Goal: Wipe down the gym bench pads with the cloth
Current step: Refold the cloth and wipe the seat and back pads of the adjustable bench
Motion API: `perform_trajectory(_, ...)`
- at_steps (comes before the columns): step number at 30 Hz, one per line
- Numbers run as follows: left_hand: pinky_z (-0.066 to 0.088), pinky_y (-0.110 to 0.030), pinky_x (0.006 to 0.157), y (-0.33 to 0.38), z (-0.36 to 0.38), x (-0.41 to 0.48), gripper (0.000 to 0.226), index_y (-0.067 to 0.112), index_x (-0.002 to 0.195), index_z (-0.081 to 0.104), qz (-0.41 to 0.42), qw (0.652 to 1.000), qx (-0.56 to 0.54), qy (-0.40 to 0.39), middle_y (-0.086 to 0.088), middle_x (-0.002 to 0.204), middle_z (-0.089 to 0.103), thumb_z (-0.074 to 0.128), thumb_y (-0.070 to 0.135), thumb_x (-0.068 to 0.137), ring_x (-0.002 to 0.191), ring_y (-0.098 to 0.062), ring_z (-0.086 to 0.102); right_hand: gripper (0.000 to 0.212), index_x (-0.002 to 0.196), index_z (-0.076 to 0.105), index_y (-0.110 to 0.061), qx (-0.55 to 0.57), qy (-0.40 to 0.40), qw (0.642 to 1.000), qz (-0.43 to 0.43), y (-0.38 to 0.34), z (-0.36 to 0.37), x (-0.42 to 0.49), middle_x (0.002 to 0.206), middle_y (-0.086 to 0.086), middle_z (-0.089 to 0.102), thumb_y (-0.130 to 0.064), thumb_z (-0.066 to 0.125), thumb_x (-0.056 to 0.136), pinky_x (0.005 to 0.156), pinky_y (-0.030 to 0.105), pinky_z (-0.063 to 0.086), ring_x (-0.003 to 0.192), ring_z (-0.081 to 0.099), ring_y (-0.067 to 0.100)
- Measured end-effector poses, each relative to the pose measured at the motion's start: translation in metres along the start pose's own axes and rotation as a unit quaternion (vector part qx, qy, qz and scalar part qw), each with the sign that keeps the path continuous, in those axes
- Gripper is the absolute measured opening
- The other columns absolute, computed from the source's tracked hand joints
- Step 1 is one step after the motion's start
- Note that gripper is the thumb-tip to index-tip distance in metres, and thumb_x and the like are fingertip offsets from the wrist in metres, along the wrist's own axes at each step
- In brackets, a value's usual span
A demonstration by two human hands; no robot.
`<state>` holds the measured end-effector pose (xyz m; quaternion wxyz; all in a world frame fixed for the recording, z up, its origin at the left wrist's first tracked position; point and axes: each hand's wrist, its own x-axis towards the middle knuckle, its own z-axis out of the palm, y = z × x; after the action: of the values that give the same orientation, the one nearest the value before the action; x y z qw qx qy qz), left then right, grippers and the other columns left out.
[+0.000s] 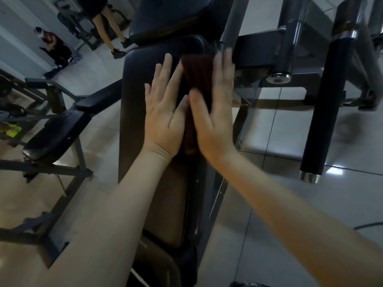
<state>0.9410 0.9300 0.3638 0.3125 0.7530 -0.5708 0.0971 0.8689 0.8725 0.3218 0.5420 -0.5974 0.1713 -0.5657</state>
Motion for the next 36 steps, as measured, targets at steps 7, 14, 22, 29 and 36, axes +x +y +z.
perform_trajectory(7,-0.006,-0.04,0.12,-0.001,0.003,-0.001,0.06,0.016,0.153,0.028,0.007,0.999,0.033,0.016,-0.01,0.164,0.017,0.031,0.038,0.098,0.152,-0.026,0.006,0.059,0.151,0.011,0.004,0.03,0.0,0.999,0.011,0.008,0.0,-0.013,0.161,0.021,0.004,-0.009,0.037,0.1,0.121,0.052,0.009,0.151,0.001,0.03)
perform_trajectory(14,-0.007,-0.038,0.12,0.002,0.004,-0.001,0.061,0.017,0.154,0.026,-0.005,0.999,0.05,0.016,-0.009,0.164,0.017,0.029,0.036,0.096,0.152,-0.026,0.006,0.067,0.152,-0.002,-0.025,-0.011,-0.117,0.993,0.012,0.021,-0.016,-0.126,0.161,-0.017,-0.012,-0.018,0.035,0.097,0.123,0.044,0.004,0.151,-0.006,0.017)
perform_trajectory(22,-0.007,-0.034,0.12,0.001,0.003,-0.005,0.057,0.016,0.153,0.028,0.001,0.999,0.038,0.023,-0.01,0.164,0.017,0.027,0.038,0.1,0.152,-0.026,0.006,0.055,0.142,0.02,0.017,-0.006,-0.034,0.997,-0.07,0.009,-0.002,-0.027,0.153,0.036,0.01,-0.001,0.044,0.096,0.121,0.053,0.005,0.145,0.0,0.036)
perform_trajectory(29,-0.004,-0.039,0.121,-0.002,0.004,-0.005,0.058,0.013,0.153,0.03,0.006,0.999,0.043,0.031,-0.012,0.163,0.019,0.03,0.035,0.099,0.152,-0.027,0.008,0.055,0.148,0.016,0.01,0.057,0.01,0.998,-0.01,0.006,-0.001,0.005,0.158,0.027,0.007,-0.007,0.039,0.101,0.12,0.054,0.014,0.149,0.007,0.036)
perform_trajectory(36,0.0,-0.042,0.12,-0.002,0.006,-0.008,0.057,0.007,0.15,0.035,0.017,0.998,0.03,0.055,-0.017,0.16,0.026,0.034,0.033,0.099,0.15,-0.032,0.015,0.062,0.153,0.008,-0.011,0.013,-0.092,0.995,0.034,0.02,-0.014,-0.11,0.162,0.013,0.008,-0.014,0.039,0.1,0.118,0.056,0.019,0.15,0.011,0.031)
